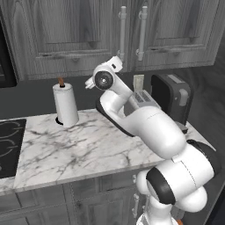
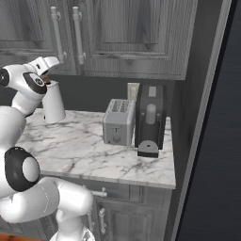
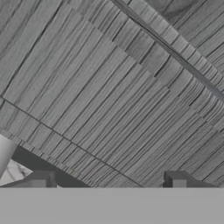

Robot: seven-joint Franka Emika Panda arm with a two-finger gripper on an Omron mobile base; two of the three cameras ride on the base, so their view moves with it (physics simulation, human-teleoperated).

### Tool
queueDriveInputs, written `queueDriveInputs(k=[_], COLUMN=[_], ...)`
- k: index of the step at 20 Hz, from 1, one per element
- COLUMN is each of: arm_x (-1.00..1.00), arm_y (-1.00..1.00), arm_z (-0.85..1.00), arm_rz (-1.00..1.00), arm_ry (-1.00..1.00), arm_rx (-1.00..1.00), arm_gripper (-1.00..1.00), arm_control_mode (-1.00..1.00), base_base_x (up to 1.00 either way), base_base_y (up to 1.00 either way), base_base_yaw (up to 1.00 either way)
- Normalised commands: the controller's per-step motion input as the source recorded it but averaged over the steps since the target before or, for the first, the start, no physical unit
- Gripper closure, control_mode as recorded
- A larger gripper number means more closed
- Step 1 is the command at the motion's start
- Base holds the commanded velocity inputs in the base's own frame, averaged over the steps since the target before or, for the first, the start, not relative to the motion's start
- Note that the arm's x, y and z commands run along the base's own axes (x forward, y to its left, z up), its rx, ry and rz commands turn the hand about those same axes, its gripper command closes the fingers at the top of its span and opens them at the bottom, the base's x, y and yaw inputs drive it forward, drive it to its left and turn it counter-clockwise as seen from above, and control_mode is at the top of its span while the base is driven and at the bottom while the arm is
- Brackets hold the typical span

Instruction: Close all open cabinet doors.

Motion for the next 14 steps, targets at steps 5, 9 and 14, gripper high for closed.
queueDriveInputs(k=[5,9,14], arm_x=[0.37,0.34,0.32], arm_y=[-0.09,-0.04,-0.02], arm_z=[0.01,0.0,0.0], arm_rz=[0.0,0.0,0.0], arm_ry=[0.02,0.05,0.06], arm_rx=[0.0,0.0,0.0], arm_gripper=[-1.0,-1.0,-1.0], arm_control_mode=[-1.0,-1.0,-1.0], base_base_x=[0.0,0.0,0.0], base_base_y=[0.0,0.0,0.0], base_base_yaw=[0.0,0.0,0.0])
